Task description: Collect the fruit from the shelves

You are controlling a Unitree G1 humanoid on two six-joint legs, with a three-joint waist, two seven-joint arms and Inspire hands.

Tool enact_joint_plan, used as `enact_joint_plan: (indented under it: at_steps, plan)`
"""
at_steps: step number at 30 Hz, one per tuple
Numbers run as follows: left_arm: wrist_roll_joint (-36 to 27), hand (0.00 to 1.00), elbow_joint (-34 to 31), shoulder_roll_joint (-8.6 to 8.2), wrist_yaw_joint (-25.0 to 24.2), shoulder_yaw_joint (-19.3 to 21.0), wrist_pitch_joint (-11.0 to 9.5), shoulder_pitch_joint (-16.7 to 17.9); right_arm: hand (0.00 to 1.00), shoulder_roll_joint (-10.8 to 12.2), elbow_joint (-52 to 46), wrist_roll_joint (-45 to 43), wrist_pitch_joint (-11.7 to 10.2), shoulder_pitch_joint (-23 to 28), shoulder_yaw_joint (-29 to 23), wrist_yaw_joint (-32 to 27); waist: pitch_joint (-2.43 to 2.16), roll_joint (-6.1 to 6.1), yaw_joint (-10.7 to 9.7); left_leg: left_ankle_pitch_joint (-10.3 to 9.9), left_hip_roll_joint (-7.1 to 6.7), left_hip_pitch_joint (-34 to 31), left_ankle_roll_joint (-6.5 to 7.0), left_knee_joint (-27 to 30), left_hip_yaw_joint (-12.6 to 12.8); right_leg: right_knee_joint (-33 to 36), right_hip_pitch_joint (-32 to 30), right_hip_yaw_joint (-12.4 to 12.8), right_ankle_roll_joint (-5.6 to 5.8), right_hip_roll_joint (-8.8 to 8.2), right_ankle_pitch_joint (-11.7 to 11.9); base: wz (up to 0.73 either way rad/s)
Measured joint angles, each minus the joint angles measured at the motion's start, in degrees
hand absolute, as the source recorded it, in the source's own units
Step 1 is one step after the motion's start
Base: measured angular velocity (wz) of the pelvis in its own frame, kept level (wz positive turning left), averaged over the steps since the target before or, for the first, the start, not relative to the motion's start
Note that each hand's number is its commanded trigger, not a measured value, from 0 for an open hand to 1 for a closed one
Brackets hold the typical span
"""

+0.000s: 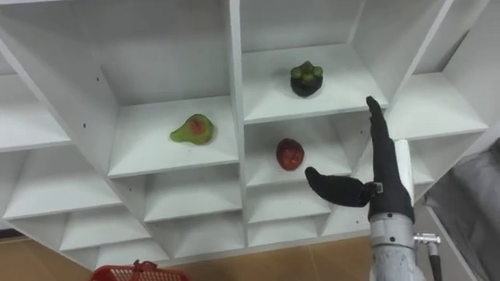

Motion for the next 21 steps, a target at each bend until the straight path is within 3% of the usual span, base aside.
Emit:
enact_joint_plan:
  at_steps: [8,21]
  plan:
    - [0.00,1.00,2.20,0.07,-0.41,0.04,-0.07,-0.76,0.00,-0.45,-5.48,-0.31,-0.48,-3.49,-0.41,-3.18,0.04,-1.27,0.04,0.01,0.08,-0.02,-0.02,0.12,-0.14,-0.05,0.14,-0.31,-0.02,0.08,0.01,0.00]
    - [0.19,1.00,2.22,0.05,-0.50,0.09,0.11,-1.22,0.00,-0.94,-5.40,-0.08,-0.46,-6.72,-2.14,-1.91,0.21,-1.45,0.10,0.02,0.15,-0.04,-0.01,0.17,-0.43,-0.07,0.23,-0.44,-0.02,-0.04,0.02,0.00]
